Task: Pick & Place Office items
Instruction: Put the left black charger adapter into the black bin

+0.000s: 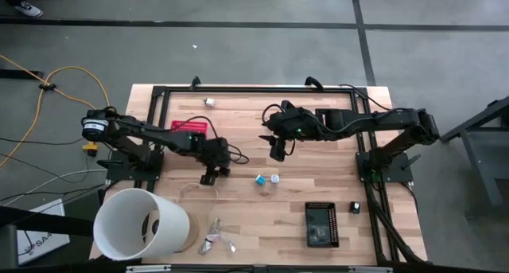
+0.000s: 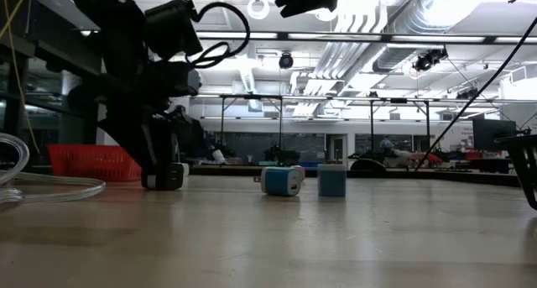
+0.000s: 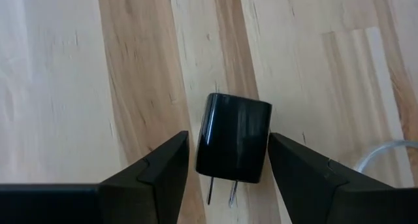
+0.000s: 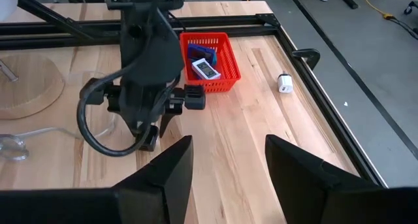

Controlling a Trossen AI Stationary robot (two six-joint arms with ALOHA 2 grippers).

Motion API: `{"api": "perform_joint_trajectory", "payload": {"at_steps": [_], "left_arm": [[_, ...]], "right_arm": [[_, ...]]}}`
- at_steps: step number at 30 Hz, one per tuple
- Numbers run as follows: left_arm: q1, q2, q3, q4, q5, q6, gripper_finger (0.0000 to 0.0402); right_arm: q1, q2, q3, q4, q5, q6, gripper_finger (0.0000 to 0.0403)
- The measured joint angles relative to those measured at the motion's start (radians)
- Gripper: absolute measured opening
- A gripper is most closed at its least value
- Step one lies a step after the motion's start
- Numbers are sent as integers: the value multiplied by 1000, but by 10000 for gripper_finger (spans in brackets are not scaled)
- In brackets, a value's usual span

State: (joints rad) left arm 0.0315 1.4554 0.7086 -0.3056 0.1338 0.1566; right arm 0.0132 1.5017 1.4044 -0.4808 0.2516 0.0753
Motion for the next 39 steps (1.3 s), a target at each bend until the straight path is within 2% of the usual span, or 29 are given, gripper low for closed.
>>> {"api": "perform_joint_trajectory", "payload": {"at_steps": [13, 20, 29, 39], "left_arm": [[-24, 15, 0, -7, -3, -15, 203], [-24, 15, 0, -8, -37, -14, 203], [-24, 14, 0, 5, -48, -14, 183], [-24, 14, 0, 15, -50, -14, 180]], "right_arm": [[0, 0, 0, 0, 0, 0, 178], [0, 0, 0, 0, 0, 0, 178], [0, 0, 0, 0, 0, 0, 178], [0, 0, 0, 0, 0, 0, 178]]}}
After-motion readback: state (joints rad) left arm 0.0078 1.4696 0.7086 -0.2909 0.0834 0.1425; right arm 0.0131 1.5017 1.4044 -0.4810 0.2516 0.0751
